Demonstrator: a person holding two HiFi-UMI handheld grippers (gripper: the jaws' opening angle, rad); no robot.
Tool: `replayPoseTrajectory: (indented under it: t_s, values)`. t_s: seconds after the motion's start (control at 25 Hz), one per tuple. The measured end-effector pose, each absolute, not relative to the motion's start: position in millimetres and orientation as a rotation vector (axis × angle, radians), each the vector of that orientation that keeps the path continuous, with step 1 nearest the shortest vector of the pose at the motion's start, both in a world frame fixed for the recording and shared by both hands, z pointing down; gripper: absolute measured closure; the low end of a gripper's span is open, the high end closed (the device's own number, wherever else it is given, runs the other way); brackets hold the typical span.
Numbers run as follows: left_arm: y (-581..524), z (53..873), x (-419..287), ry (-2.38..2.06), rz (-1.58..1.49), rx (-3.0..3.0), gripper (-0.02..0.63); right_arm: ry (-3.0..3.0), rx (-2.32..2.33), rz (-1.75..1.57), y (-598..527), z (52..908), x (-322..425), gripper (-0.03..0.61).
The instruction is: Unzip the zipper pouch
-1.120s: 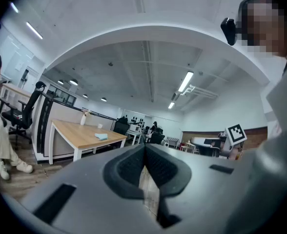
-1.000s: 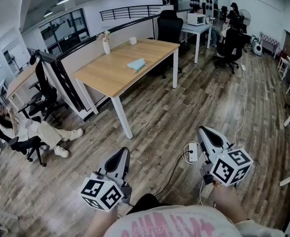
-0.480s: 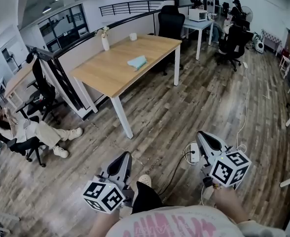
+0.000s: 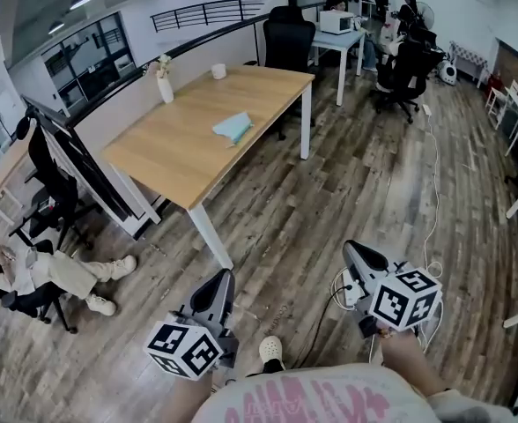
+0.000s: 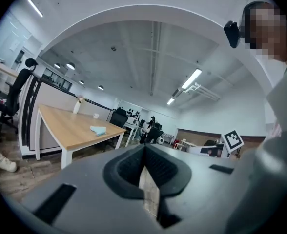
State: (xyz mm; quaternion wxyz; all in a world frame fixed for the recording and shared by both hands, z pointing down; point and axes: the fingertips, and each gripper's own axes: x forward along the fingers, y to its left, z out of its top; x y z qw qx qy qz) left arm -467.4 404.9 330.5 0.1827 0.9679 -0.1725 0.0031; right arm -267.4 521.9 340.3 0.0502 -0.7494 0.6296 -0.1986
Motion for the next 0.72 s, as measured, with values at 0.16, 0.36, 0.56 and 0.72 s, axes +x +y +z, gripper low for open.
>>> replayPoseTrajectory:
  t_s: [0.16,0.36,0.56,0.72]
  values:
    - [347,317,-447,-0.465,-0.006,2.742,0.612,1.901,-2.302,-0.562,469,328,-253,0.581]
    - [294,316,-432,-0.426,-0.026,2.743,0.612,1.865,-2.315,-0.533,418,327,-240,0.581]
    - [267,338,-415,-0.387,0.027,2.712,0.612,1.830,-2.299,-0.616,387,353,-232,0.581]
    - [253,363,-398,-0.368,0.108,2.668,0.612,1.788,-2.290,-0.711,373,376,-221,0.581]
